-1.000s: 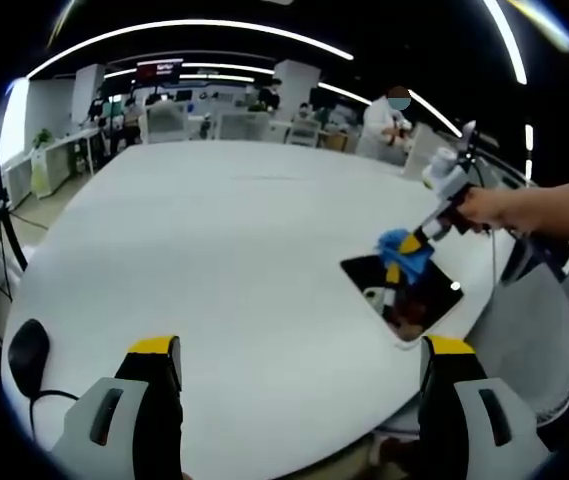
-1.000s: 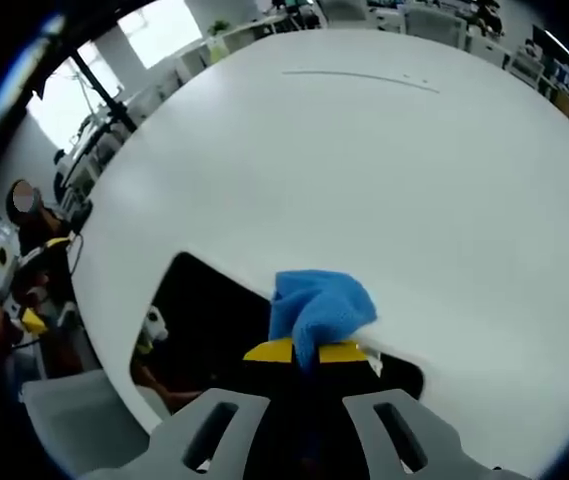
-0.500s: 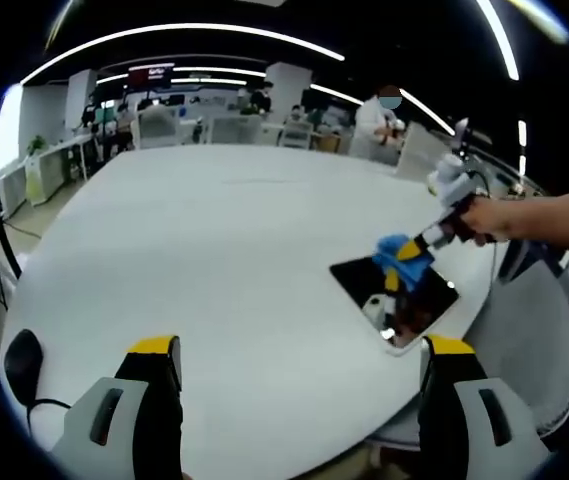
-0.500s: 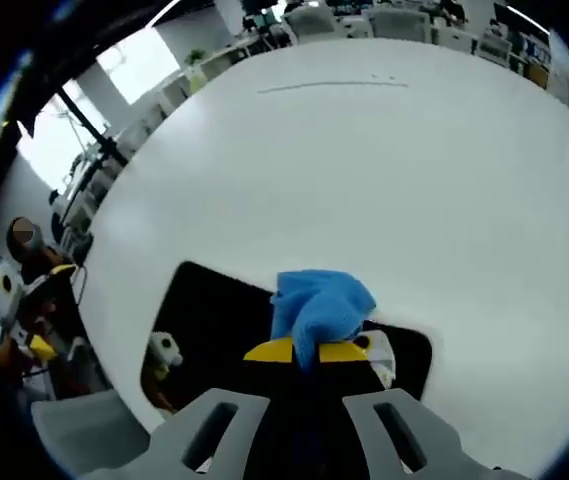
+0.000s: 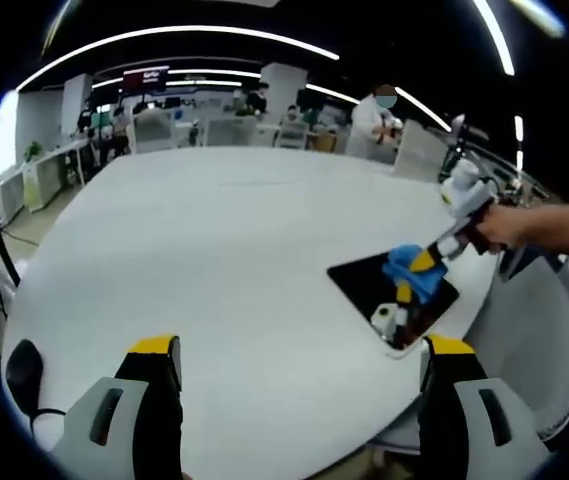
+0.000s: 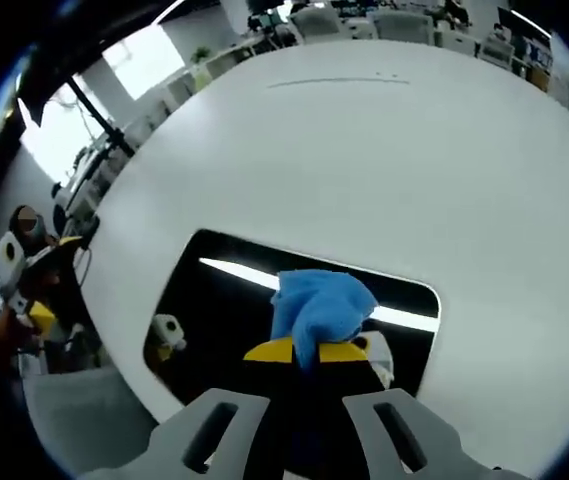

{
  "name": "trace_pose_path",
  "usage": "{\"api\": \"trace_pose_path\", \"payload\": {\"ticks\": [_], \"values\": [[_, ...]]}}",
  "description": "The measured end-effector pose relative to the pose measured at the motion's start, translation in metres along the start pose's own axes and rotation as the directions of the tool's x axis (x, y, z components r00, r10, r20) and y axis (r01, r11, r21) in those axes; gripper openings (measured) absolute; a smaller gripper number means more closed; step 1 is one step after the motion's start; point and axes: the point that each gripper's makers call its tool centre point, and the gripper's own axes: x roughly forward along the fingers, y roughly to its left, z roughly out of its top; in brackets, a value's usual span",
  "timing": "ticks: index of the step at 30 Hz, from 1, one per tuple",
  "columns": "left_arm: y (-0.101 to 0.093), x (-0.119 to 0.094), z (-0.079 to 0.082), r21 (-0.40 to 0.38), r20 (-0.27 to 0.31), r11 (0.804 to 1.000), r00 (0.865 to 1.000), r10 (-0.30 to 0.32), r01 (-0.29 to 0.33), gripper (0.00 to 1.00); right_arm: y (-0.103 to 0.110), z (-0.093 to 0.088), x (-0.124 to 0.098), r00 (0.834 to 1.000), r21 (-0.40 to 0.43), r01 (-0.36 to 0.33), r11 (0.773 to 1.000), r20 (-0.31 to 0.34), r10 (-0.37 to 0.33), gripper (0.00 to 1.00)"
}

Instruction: Wipe the mirror surface with the cleaning cloth until all visible marks leave the cleaned area.

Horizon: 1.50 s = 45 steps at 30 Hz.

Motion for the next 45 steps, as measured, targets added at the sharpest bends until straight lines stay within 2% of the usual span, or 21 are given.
{"api": "trace_pose_path", "payload": {"ticks": [15,21,28,37,38,39,45], "values": [[0.004,0.004,-0.004,0.018,-0.020,1.000,1.000,0.003,-0.003,0.99,0.012,-0.025,-0.008,1.000,-0.018,-0.016,1.000,-0.004,0.016,0.00],[-0.001,0.006,-0.007,0.060,-0.023,0.997,0.999,-0.036,0.038,0.99,0.017,-0.034,-0.012,1.000,-0.017,-0.026,1.000,-0.006,0.026,0.00],[-0.001,0.009,-0.005,0.096,-0.031,0.994,0.999,-0.043,0.046,0.99,0.021,-0.042,-0.015,0.999,-0.012,-0.032,0.999,-0.014,0.031,0.00],[-0.004,0.011,-0.004,0.098,-0.035,0.994,0.998,-0.046,0.050,0.99,0.027,-0.060,-0.022,0.998,0.003,-0.046,0.999,-0.029,0.046,0.00],[-0.003,0.011,-0.004,0.099,-0.034,0.994,0.998,-0.046,0.049,0.99,0.027,-0.060,-0.022,0.998,0.010,-0.051,0.999,-0.028,0.051,0.00],[-0.003,0.011,-0.004,0.097,-0.034,0.994,0.998,-0.046,0.049,0.99,0.029,-0.062,-0.022,0.997,0.050,-0.068,0.996,-0.031,0.070,0.00],[-0.005,0.014,-0.003,0.099,-0.031,0.994,0.999,-0.043,0.046,0.99,0.031,-0.071,-0.026,0.996,0.055,-0.076,0.996,-0.046,0.079,0.00]]}}
